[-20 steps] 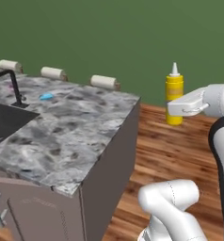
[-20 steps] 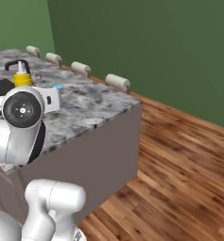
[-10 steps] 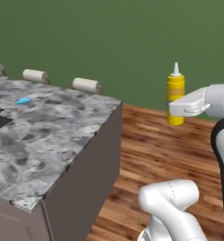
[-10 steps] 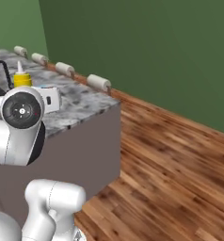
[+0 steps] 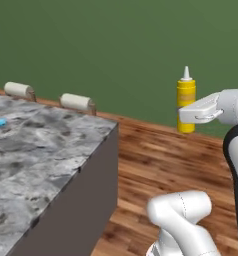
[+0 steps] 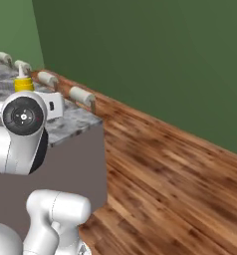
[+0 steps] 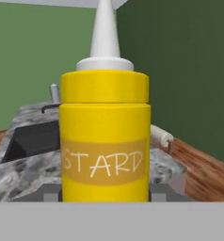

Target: Move the mustard and oil and vinegar bottle from the cabinet to the dining counter.

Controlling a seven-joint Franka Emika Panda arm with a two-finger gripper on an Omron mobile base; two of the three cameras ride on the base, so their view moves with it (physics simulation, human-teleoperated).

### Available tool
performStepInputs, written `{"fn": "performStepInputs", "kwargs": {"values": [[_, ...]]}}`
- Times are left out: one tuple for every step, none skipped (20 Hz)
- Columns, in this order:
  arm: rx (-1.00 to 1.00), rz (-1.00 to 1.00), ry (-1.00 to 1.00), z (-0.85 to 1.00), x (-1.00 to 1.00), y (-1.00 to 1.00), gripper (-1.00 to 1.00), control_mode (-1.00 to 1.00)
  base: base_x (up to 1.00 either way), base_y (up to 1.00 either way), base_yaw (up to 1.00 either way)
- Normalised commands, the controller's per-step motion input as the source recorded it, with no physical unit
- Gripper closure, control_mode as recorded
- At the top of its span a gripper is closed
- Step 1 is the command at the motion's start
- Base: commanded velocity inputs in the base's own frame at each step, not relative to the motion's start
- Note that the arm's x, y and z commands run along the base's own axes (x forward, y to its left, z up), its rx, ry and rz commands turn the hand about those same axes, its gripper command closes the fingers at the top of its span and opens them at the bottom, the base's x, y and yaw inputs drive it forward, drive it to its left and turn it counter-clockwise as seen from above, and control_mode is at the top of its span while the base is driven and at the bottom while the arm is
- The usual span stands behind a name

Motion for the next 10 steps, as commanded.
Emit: {"fn": "performStepInputs", "kwargs": {"values": [[0.00, 0.00, 0.00, 0.00, 0.00, 0.00, 1.00, 1.00, 0.61, -0.52, 0.07], [0.00, 0.00, 0.00, 0.00, 0.00, 0.00, 1.00, 1.00, 0.58, -0.50, 0.11], [0.00, 0.00, 0.00, 0.00, 0.00, 0.00, 1.00, 1.00, 0.57, -0.46, 0.17], [0.00, 0.00, 0.00, 0.00, 0.00, 0.00, 1.00, 1.00, 0.55, -0.41, 0.25], [0.00, 0.00, 0.00, 0.00, 0.00, 0.00, 1.00, 1.00, 0.55, -0.39, 0.28], [0.00, 0.00, 0.00, 0.00, 0.00, 0.00, 1.00, 1.00, 0.55, -0.38, 0.30], [0.00, 0.00, 0.00, 0.00, 0.00, 0.00, 1.00, 1.00, 0.54, -0.36, 0.33], [0.00, 0.00, 0.00, 0.00, 0.00, 0.00, 1.00, 1.00, 0.54, -0.35, 0.34], [0.00, 0.00, 0.00, 0.00, 0.00, 0.00, 1.00, 1.00, 0.54, -0.34, 0.36], [0.00, 0.00, 0.00, 0.00, 0.00, 0.00, 1.00, 1.00, 0.53, -0.32, 0.39]]}}
